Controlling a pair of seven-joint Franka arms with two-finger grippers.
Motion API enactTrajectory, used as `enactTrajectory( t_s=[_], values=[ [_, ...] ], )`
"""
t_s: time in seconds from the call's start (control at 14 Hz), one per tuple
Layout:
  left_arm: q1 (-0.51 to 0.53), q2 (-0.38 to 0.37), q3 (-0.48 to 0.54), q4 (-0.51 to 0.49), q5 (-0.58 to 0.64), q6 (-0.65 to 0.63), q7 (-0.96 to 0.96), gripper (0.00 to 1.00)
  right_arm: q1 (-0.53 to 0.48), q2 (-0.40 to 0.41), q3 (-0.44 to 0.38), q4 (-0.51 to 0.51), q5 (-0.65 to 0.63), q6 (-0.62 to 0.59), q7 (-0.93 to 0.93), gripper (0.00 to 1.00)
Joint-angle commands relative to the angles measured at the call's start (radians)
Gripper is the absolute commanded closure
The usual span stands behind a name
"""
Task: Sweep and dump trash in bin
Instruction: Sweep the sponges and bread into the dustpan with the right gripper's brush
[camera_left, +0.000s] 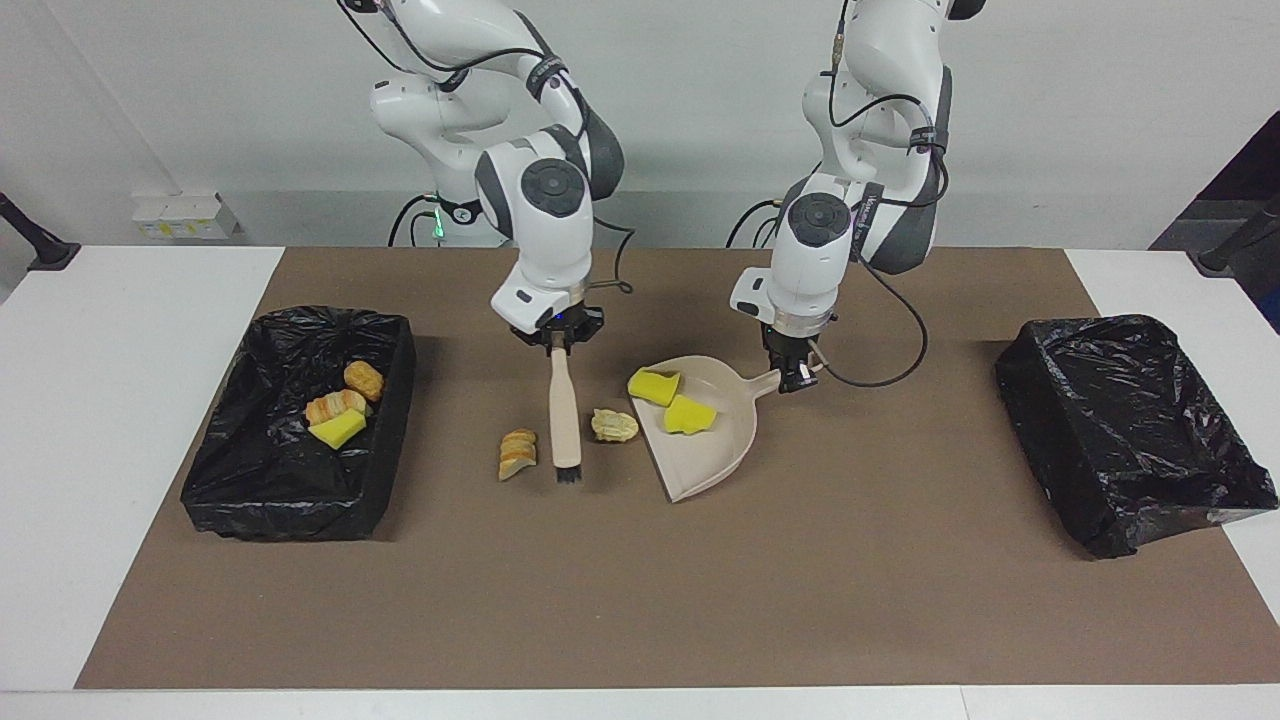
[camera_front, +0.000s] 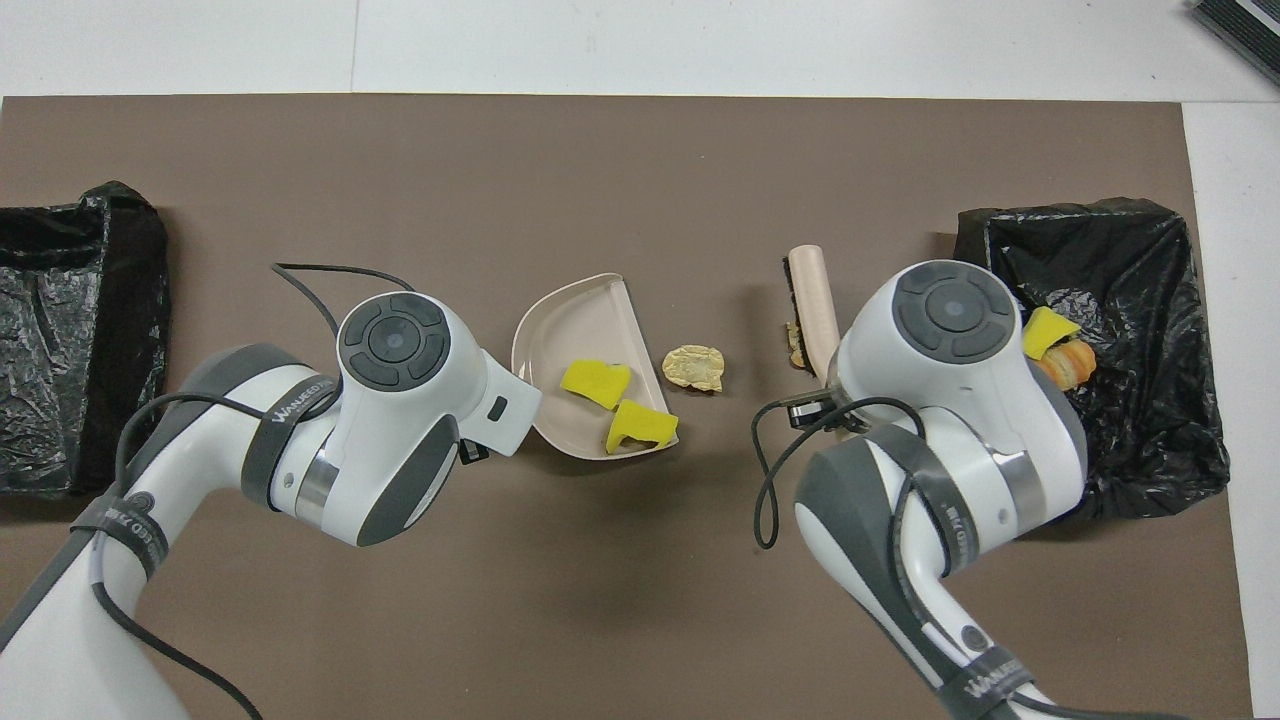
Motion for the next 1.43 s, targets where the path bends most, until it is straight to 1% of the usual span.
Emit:
enactTrajectory(
  t_s=[0.0,0.07,0.29,0.57,0.79,0.86,1.0,1.22,1.36],
  values=[
    [-0.036,0.016,0.01,0.025,0.04,-0.014,-0.067,1.0,-0.018,-0.015,0.015,-0.076,-0.011,0.075,-0.016,1.0],
    [-0.038,0.021,0.01,0.025,0.044,-0.014,-0.069,1.0,-0.018,-0.009,0.015,-0.076,-0.011,0.084,-0.007,1.0],
    [-0.039,0.021,0.008,0.025,0.045,-0.014,-0.07,1.0,0.014,0.037,0.018,-0.055,0.002,0.092,0.105,1.0],
    [-0.038,0.021,0.007,0.013,0.045,0.009,-0.069,1.0,0.119,0.074,0.02,-0.049,0.064,0.154,0.148,1.0],
    [-0.038,0.019,0.007,0.008,0.045,0.023,-0.064,1.0,0.227,0.092,0.02,-0.049,0.082,0.219,0.215,1.0],
    [-0.036,0.018,0.007,0.001,0.045,0.032,-0.062,1.0,0.244,0.091,0.02,-0.043,0.109,0.223,0.218,1.0],
    [-0.038,0.033,0.007,-0.002,0.045,0.048,-0.062,1.0,0.287,0.092,0.02,-0.023,0.215,0.225,0.246,1.0],
    [-0.038,0.05,0.007,-0.002,0.046,0.09,-0.043,1.0,0.347,0.083,0.02,-0.013,0.236,0.225,0.257,1.0],
    [-0.033,0.05,0.007,-0.013,0.045,0.138,0.009,1.0,0.361,0.08,0.023,-0.012,0.236,0.23,0.283,1.0]
  ],
)
